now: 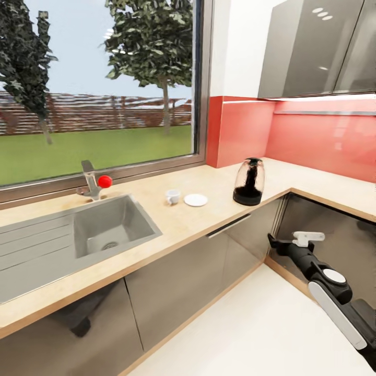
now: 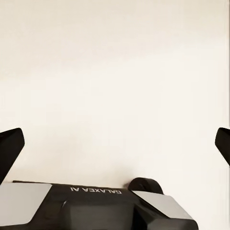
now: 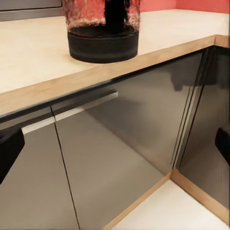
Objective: Set up a coffee station on the kitchen countertop: keep the coffee maker on the countertop, move the bottle of coffee from the kitchen shelf to the counter next to the coffee maker, place a paper coffee filter on top of the coffee maker, put the saucer next to the coffee maker with the coffee cup on the saucer, and place the electric kettle next to the coffee maker.
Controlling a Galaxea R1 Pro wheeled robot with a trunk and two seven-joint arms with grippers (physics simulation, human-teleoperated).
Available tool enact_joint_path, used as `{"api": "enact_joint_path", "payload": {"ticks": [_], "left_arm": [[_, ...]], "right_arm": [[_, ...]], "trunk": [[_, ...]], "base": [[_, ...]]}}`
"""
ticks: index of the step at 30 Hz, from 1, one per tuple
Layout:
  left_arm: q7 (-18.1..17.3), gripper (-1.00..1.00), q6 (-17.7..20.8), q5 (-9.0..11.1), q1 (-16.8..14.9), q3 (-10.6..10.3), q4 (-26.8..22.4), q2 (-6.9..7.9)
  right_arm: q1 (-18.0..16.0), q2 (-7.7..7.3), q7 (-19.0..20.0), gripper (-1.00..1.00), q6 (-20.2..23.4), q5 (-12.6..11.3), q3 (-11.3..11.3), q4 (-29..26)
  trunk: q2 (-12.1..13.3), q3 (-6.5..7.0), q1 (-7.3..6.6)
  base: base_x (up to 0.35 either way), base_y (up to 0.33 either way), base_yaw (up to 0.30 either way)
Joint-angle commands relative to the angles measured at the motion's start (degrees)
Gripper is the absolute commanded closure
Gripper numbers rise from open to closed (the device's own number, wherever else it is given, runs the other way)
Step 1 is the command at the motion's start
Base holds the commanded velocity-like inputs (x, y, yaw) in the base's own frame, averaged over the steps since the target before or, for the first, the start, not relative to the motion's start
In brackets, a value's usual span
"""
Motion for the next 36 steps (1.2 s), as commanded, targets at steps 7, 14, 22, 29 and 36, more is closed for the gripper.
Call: {"api": "enact_joint_path", "payload": {"ticks": [7, 14, 22, 29, 36], "left_arm": [[-0.2, -1.0, -0.1, 0.5, 0.0, -0.5, 0.0, 0.02], [-0.2, -1.0, -0.1, 0.5, 0.0, -0.5, 0.0, 0.02], [-0.2, -1.0, -0.1, 0.5, 0.0, -0.4, 0.0, 0.02], [-0.2, -1.0, -0.1, 0.5, 0.0, -0.4, 0.0, 0.02], [-0.2, -1.0, -0.1, 0.5, 0.0, -0.4, 0.0, 0.02]], "right_arm": [[-0.1, 0.06, -0.5, -1.0, 0.1, -0.4, 0.2, -0.1], [-0.1, 0.07, -0.5, -1.0, 0.1, -0.4, 0.2, -0.1], [-0.1, 0.08, -0.3, -1.0, 0.0, -0.4, 0.2, -0.1], [-0.1, 0.08, 0.0, -1.0, 0.0, -0.5, 0.1, -0.2], [-0.1, 0.08, 0.0, -1.0, 0.0, -0.5, 0.2, -0.2]], "trunk": [[0.0, -0.05, 0.01], [0.0, 0.07, 0.01], [0.0, 0.24, 0.01], [0.0, 0.27, 0.01], [0.0, 0.27, 0.01]], "base": [[0.146, -0.291, 0.023], [0.076, -0.118, 0.214], [0.01, -0.084, 0.241], [0.001, -0.254, 0.046], [0.0, -0.156, 0.001]]}}
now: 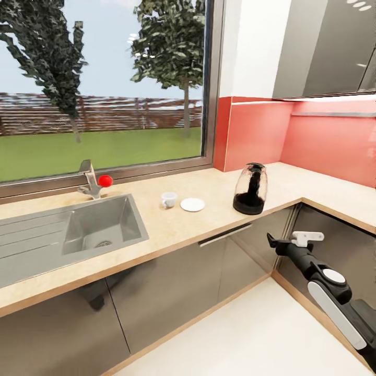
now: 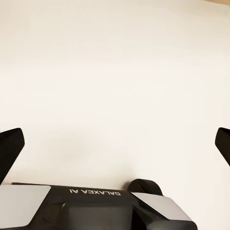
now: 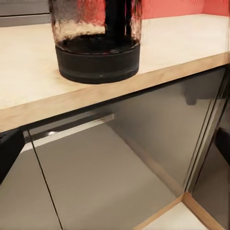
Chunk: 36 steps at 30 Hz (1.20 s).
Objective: Set up a coffee station on the kitchen countertop: keep the coffee maker on the countertop, move the bottle of coffee from the kitchen shelf to the counter next to the coffee maker, place a paper coffee filter on top of the coffee maker, put the saucer next to the coffee maker with the coffee cup on the saucer, and place the electric kettle next to the coffee maker.
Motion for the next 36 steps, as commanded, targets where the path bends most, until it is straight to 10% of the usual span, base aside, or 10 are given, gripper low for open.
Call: {"api": "enact_joint_path", "payload": {"ticks": [1, 36], "left_arm": [[-0.2, -1.0, -0.1, 0.5, 0.0, -0.5, 0.0, 0.01], [-0.2, -1.0, -0.1, 0.5, 0.0, -0.5, 0.0, 0.01]], "right_arm": [[-0.1, -0.07, -0.5, -1.0, 0.1, -0.5, 0.2, -0.1], [-0.1, -0.07, -0.5, -1.0, 0.1, -0.4, 0.2, -0.1]], "trunk": [[0.0, -0.06, 0.0], [0.0, -0.06, 0.0]], "base": [[0.0, -0.236, 0.0], [0.0, -0.221, 0.123]]}}
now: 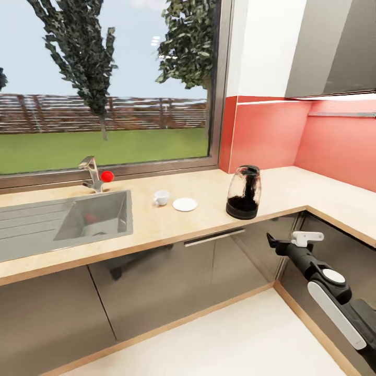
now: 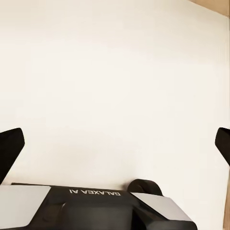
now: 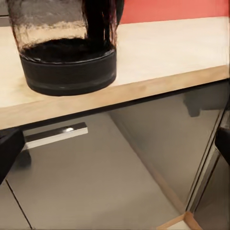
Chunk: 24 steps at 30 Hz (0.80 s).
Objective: Set up a coffee station on the kitchen countertop: keep the coffee maker on the countertop, move the bottle of coffee from the kitchen shelf to the counter next to the coffee maker, place a paper coffee filter on top of the coffee maker, put the saucer next to the coffee maker with the coffee cup on the saucer, and place the electric kettle next to the coffee maker.
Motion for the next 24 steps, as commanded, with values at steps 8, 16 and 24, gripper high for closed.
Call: {"api": "enact_joint_path", "payload": {"ticks": [8, 16, 24], "left_arm": [[-0.2, -1.0, -0.1, 0.5, 0.0, -0.5, 0.0, 0.02], [-0.2, -1.0, -0.1, 0.5, 0.0, -0.5, 0.0, 0.02], [-0.2, -1.0, -0.1, 0.5, 0.0, -0.5, 0.0, 0.02]], "right_arm": [[-0.1, -0.06, -0.5, -1.0, 0.1, -0.4, 0.1, -0.1], [-0.1, -0.06, -0.5, -1.0, 0.1, -0.4, 0.2, -0.1], [-0.1, -0.06, -0.4, -1.0, 0.1, -0.4, 0.2, -0.1]], "trunk": [[0.0, -0.06, 0.0], [0.0, -0.06, 0.0], [0.0, -0.06, 0.0]], "base": [[0.0, -0.321, 0.003], [0.0, -0.329, 0.063], [0.0, -0.176, 0.247]]}}
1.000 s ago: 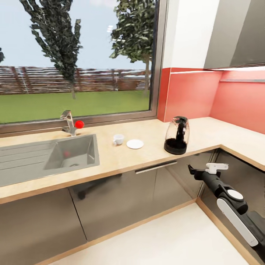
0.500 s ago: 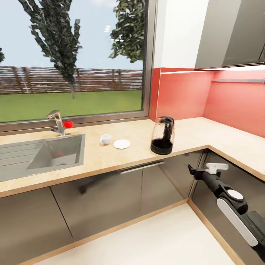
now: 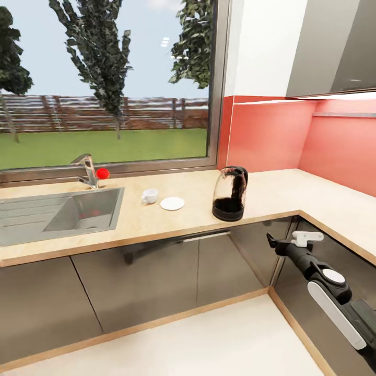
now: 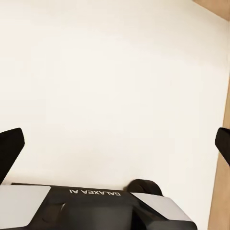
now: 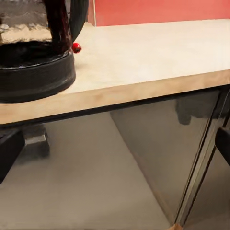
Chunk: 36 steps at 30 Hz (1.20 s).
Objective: Set up a coffee station on the kitchen countertop: keep the coffee maker on the countertop, move the bottle of coffee from the kitchen shelf to the counter next to the coffee maker, place a paper coffee filter on top of the coffee maker, put the saucer next to the coffee maker with the coffee cup on the saucer, and place the electric kettle next to the coffee maker.
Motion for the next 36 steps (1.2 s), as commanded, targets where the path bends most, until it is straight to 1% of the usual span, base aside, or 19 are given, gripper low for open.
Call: {"api": "enact_joint_path", "payload": {"ticks": [1, 4, 5, 11, 17, 22, 25, 26, 29, 36], "left_arm": [[-0.2, -1.0, -0.1, 0.5, -0.1, -0.5, 0.1, 0.01], [-0.2, -1.0, -0.1, 0.4, -0.1, -0.5, 0.1, 0.01], [-0.2, -1.0, -0.1, 0.4, -0.1, -0.5, 0.1, 0.01], [-0.2, -1.0, -0.1, 0.4, -0.1, -0.5, 0.1, 0.01], [-0.2, -1.0, -0.1, 0.4, -0.1, -0.6, 0.1, -0.06], [-0.2, -1.0, -0.1, 0.4, -0.1, -0.6, 0.1, -0.07], [-0.2, -1.0, -0.1, 0.4, -0.1, -0.6, 0.1, -0.08], [-0.2, -1.0, -0.1, 0.4, -0.1, -0.6, 0.1, -0.08], [-0.2, -1.0, -0.1, 0.4, -0.1, -0.6, 0.1, -0.08], [-0.2, -1.0, -0.1, 0.4, -0.1, -0.6, 0.1, -0.08]], "right_arm": [[-0.1, -0.08, -0.5, -1.0, 0.1, -0.5, 0.1, -0.1], [-1.9, -0.08, -0.6, -1.0, 0.3, -0.5, 0.1, -0.4], [-3.8, -0.08, -0.7, -1.0, 0.6, -0.5, 0.1, -0.6], [-6.7, -0.1, -0.8, -1.0, 0.9, -0.5, 0.0, -0.8], [-7.2, -0.16, -0.8, -1.0, 0.9, -0.5, 0.0, -0.7], [-6.8, -0.21, -0.9, -1.0, 1.1, -0.5, 0.0, -0.6], [-6.7, -0.25, -0.9, -1.0, 3.1, -0.4, 0.0, -0.6], [-6.7, -0.22, -0.8, -1.0, 4.4, -0.4, 0.0, -0.6], [-6.7, -0.18, -0.8, -1.0, 6.0, -0.4, 0.0, -0.6], [-6.7, -0.17, -0.7, -1.0, 6.7, -0.5, 0.2, -0.6]], "trunk": [[0.0, -0.06, 0.0], [0.0, -0.06, 0.0], [0.0, -0.06, 0.0], [0.0, -0.06, 0.0], [0.0, -0.06, 0.0], [0.0, -0.06, 0.0], [0.0, -0.06, 0.0], [0.0, -0.06, 0.0], [0.0, -0.06, 0.0], [0.0, -0.06, 0.0]], "base": [[0.0, -0.036, 0.267], [0.0, -0.019, 0.269], [0.0, -0.007, 0.27], [0.0, -0.01, 0.191], [0.0, -0.193, 0.034], [0.0, -0.294, 0.004], [0.0, -0.304, 0.001], [0.0, -0.306, 0.0], [0.0, -0.306, 0.0], [0.0, -0.269, 0.0]]}}
